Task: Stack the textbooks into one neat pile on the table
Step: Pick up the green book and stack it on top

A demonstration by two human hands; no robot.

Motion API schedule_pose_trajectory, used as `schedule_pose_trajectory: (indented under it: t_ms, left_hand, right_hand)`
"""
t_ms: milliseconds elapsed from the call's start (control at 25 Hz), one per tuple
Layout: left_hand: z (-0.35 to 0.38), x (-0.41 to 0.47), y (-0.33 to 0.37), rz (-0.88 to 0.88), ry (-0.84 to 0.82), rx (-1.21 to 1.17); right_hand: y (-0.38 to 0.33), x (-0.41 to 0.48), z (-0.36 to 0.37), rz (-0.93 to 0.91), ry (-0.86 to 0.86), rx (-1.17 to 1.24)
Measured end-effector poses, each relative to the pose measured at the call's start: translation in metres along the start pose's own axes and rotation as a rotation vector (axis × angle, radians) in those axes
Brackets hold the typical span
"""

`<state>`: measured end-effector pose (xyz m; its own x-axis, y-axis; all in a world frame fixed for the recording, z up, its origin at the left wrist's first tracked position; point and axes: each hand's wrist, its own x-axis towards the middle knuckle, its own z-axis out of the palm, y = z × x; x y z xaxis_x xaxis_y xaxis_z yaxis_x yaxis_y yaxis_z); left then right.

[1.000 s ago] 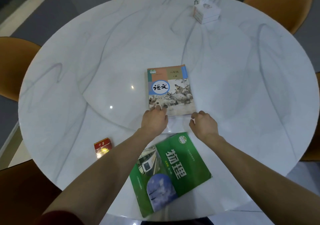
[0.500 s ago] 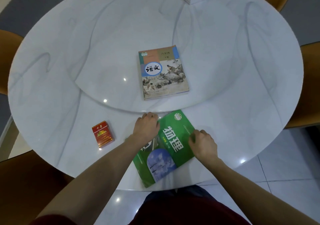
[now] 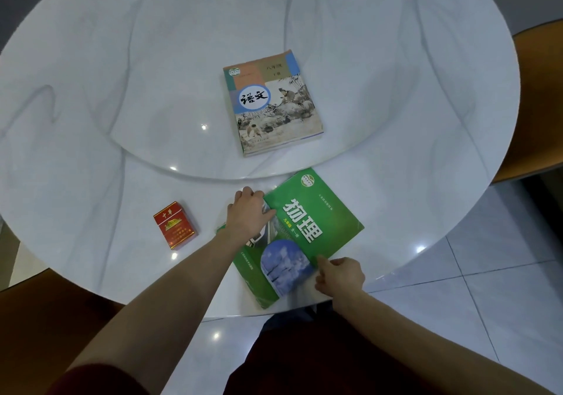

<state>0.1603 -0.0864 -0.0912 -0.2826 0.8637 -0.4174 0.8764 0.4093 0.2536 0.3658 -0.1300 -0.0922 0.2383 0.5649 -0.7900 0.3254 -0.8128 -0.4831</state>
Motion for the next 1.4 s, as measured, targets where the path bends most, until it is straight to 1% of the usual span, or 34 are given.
schedule_pose_trajectory:
  t_ms: [80,160,280,400,520,720,840,960,1160,1280,1400]
  left_hand:
    - [-0.002,0.005,0.001,-0.036,-0.01,-0.056]
    - [-0.005,0.011,0.0,-0.057,-0.023,-0.106]
    - [-0.008,0.015,-0.005,-0.021,-0.098,-0.172]
    - [-0.011,0.016,-0.011,0.033,-0.197,-0.3]
    - [-0.013,0.013,-0.016,0.051,-0.268,-0.449]
    - [-0.012,0.002,-0.019,0.082,-0.332,-0.564]
    - [-0.014,-0.005,-0.014,0.15,-0.326,-0.648]
    - [-0.022,-0.012,-0.012,0.19,-0.348,-0.736]
    - [-0.041,-0.019,-0.015,0.193,-0.326,-0.869]
    - [-0.05,-0.018,-0.016,0.158,-0.248,-0.92]
    - [-0.055,-0.015,-0.014,0.059,-0.172,-1.041]
  right_hand:
    - [-0.004,-0.003,0.008,0.021,-0.006,0.029]
    - [-0.007,-0.003,0.014,0.091,-0.014,0.128]
    - [-0.006,0.001,0.016,0.174,-0.032,0.25]
    - [-0.003,0.004,0.016,0.19,-0.033,0.22]
    - [-0.003,0.001,0.012,0.212,-0.023,0.218]
    - [0.004,0.001,0.004,0.255,-0.026,0.262]
    - [0.012,0.003,0.001,0.27,-0.019,0.305]
    - [0.011,0.003,-0.002,0.265,-0.053,0.368]
    - [-0.004,-0.001,-0.012,0.162,-0.123,0.439]
    - [-0.026,-0.002,-0.019,0.07,-0.148,0.422]
    - [-0.057,-0.004,-0.025,0.004,-0.194,0.389]
